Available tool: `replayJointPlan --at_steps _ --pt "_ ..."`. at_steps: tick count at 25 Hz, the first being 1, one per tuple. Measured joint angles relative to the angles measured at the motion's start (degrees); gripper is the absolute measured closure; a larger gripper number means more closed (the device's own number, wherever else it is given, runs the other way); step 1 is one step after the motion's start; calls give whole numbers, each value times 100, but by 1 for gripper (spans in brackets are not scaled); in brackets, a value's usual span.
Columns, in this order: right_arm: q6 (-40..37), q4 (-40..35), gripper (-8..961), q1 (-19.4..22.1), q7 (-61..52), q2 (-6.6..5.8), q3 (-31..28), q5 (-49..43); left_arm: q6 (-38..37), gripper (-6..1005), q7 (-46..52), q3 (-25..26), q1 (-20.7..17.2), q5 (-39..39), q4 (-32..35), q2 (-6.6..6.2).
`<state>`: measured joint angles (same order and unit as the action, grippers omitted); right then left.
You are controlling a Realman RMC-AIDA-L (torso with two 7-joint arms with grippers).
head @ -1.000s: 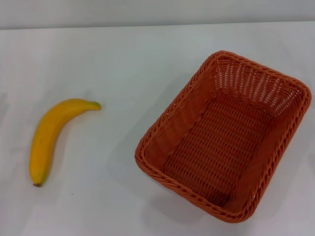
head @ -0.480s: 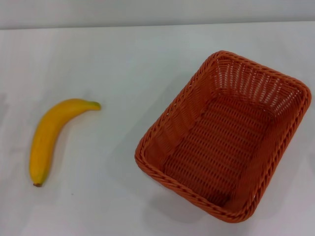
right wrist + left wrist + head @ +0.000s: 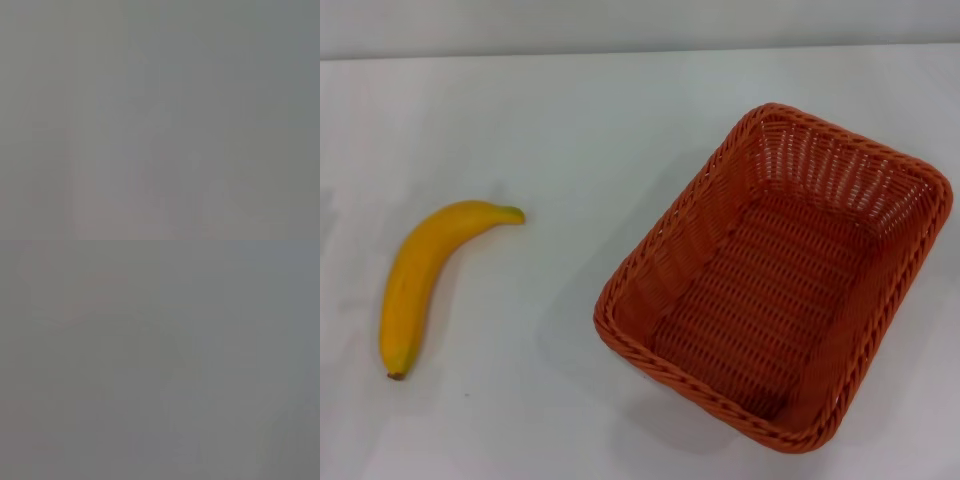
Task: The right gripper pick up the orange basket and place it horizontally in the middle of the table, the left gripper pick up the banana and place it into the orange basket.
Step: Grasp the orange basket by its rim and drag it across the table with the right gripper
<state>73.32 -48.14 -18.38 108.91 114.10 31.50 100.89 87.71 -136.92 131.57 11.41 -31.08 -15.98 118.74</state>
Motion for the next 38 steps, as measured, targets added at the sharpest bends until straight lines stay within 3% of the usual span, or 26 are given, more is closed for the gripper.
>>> replayJointPlan --at_steps 5,10,16,21,25,26,27,29,38 --pt "-156 -1489 87 -349 -1735 -38 411 -1548 23 125 59 0 -15 -3 -2 4" --pt "194 -2910 96 -892 -3674 -216 1067 -3429 136 125 68 0 -48 -4 -2 6" --pt "1305 -3549 107 -1852 -5162 -406 1607 -5185 167 126 69 0 -72 -3 -2 1" --pt "2273 -3309 116 -2792 -5620 -353 1970 -6393 289 126 69 0 -107 -36 6 5" --pt "2467 -2838 123 -3380 -5928 -117 2454 -7470 355 127 69 0 -150 -131 8 14" --pt "2467 -2838 125 -3380 -5928 -117 2454 -7470 375 127 69 0 -165 -136 18 15" --pt "2461 -2480 127 -3665 -5962 46 2542 -7915 382 127 69 -1 -178 -139 24 16" --pt "2423 -2183 130 -3843 -5991 101 2584 -8064 385 127 69 0 -207 -146 30 18" --pt "1784 -709 146 -4457 -6258 102 3155 -8565 517 128 68 0 -302 -287 59 28"
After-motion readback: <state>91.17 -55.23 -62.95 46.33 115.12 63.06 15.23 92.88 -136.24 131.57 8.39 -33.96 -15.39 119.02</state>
